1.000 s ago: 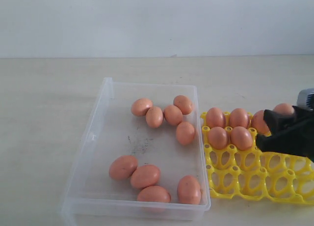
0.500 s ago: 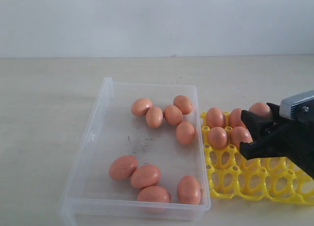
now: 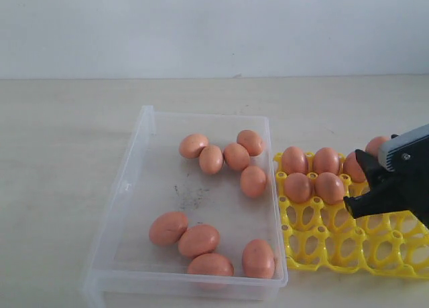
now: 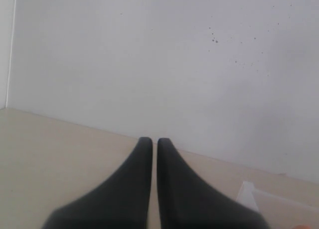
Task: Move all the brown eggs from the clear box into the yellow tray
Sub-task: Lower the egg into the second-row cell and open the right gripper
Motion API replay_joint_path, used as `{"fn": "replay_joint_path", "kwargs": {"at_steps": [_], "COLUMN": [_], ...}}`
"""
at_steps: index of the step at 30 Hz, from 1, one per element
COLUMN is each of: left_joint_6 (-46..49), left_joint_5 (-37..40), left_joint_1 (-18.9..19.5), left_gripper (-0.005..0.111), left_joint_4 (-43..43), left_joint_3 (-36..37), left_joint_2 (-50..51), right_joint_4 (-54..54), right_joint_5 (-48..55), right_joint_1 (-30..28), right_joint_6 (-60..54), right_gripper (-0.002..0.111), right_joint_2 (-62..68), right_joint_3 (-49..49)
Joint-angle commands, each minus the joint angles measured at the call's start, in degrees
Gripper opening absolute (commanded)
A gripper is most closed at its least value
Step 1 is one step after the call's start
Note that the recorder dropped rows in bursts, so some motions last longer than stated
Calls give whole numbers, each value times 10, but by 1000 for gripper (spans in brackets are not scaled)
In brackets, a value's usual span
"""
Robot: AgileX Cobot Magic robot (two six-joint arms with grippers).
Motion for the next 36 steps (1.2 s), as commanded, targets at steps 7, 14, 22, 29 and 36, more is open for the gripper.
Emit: {"fn": "replay_joint_path", "kwargs": {"at_steps": [7,14,22,29,36], "left_joint_6": [4,4,4,4,4], "left_joint_5": [0,0,0,0,0], "left_joint_1": [-2,-2,-2,-3,-23], "left_gripper": [4,4,4,4,4], "left_joint_4": [-2,-2,-2,-2,-2], "left_joint_3": [-2,-2,-2,-2,-2], "left_joint_2": [-2,-2,-2,-2,-2], "right_joint_4": [-6,12,-12,-12,-22], "right_joint_5": [-28,-23,48,97,96], "right_joint_1": [0,-2,-2,-2,-2], "right_joint_6": [161,259,192,286,352], "right_gripper": [0,0,0,0,0], "right_joint_2": [-1,-1,-1,-1,-1], "right_joint_3": [0,0,0,0,0]}}
